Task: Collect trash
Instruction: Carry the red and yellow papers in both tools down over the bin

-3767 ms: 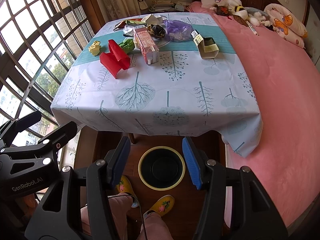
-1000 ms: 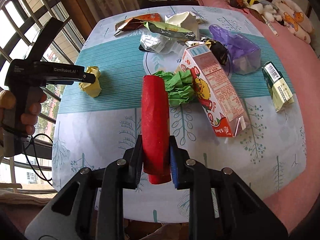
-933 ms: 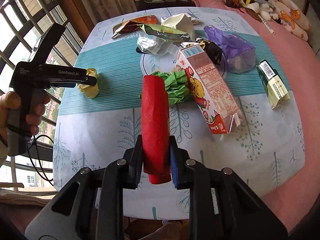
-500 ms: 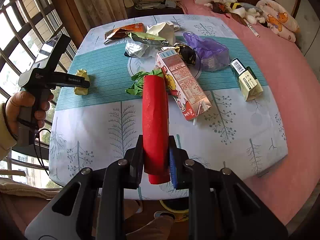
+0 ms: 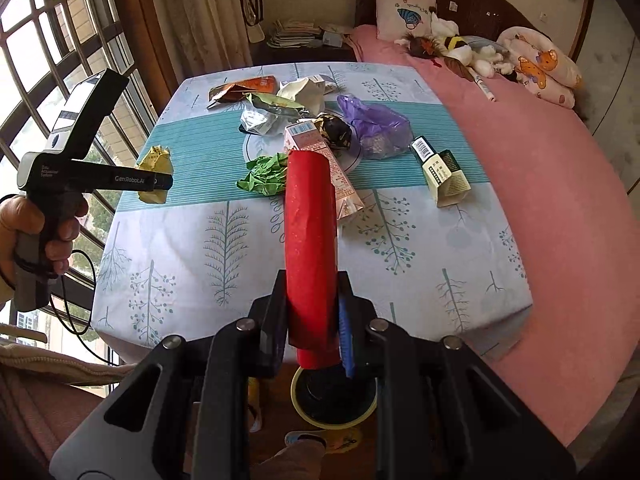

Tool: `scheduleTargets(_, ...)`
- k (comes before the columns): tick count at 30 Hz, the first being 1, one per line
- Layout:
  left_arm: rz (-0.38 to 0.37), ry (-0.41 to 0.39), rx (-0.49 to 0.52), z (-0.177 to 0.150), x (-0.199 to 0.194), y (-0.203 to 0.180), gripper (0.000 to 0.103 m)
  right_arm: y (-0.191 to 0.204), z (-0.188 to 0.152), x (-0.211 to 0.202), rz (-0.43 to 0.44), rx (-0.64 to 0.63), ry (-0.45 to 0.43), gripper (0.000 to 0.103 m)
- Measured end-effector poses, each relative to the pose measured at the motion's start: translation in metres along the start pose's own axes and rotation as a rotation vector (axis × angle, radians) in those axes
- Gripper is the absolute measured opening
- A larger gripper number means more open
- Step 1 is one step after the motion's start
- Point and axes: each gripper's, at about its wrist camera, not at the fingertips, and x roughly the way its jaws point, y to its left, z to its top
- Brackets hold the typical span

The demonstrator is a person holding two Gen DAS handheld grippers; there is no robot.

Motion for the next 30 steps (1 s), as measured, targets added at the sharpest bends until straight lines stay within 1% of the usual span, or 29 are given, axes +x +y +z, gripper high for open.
scheduleTargets(2, -0.009, -0.010, 0.019, -0.012, -0.019, -0.014, 0.042, -0.010, -0.005, -0.005, 0.007, 0.007, -0.008, 0.018)
scheduleTargets(6, -0.017, -0.032, 0.045, -0.029, -0.044, -0.052, 0.042, -0.031, -0.017, -0.015, 0.025, 0.010, -0.027, 0.018)
scheduleTargets(13, -0.013, -0.044, 0.037, -0.066, -0.070, -0.126, 0.042, -0.080, -0.048, -0.035, 0.070, 0.003, -0.049, 0.018)
scheduleTargets(18, 0.002, -0.029, 0.026, -0.100, -0.083, -0.182, 0.042, -0.123, -0.077, -0.044, 0.121, -0.002, -0.034, 0.018)
scheduleTargets(21, 0.014, -0.015, 0.025, -0.122, -0.081, -0.213, 0.042, -0.147, -0.096, -0.046, 0.155, -0.013, -0.028, 0.018)
scheduleTargets(25, 0.023, 0.013, -0.004, -0.153, -0.070, -0.247, 0.042, -0.170, -0.126, -0.037, 0.200, -0.044, 0.016, 0.018)
scheduleTargets(27, 0.035, 0.021, -0.003, -0.168, -0.061, -0.262, 0.042, -0.179, -0.141, -0.030, 0.220, -0.063, 0.040, 0.018)
scheduleTargets(30, 0.051, 0.043, 0.005, -0.187, -0.039, -0.278, 0.042, -0.182, -0.162, -0.008, 0.242, -0.067, 0.083, 0.018)
